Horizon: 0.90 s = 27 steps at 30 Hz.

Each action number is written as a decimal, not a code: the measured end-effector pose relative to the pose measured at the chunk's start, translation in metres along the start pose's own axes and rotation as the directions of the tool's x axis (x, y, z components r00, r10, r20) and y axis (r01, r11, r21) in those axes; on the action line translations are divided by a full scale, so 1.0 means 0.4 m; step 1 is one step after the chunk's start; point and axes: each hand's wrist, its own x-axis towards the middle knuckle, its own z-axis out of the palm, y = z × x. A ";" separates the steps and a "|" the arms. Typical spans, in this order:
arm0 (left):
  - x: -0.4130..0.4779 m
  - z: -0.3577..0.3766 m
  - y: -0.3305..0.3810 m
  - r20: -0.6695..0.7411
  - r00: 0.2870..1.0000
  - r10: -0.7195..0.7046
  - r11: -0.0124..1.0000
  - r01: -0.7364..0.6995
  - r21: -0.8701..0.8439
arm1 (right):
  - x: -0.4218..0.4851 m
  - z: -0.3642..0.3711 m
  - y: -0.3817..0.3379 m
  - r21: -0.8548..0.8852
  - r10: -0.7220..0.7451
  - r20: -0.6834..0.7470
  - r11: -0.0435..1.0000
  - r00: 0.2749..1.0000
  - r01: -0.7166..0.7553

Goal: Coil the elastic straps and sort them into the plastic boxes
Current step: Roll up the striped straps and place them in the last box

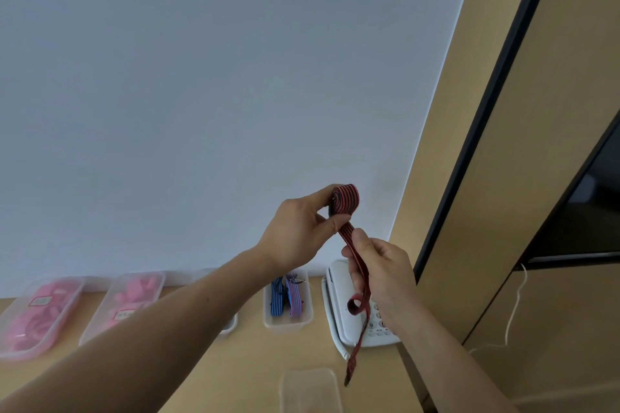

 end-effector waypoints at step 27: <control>0.033 -0.022 0.047 0.297 0.891 -0.343 0.531 0.445 -0.722 | 0.016 0.006 -0.036 -0.016 -0.079 0.130 0.997 0.988 0.082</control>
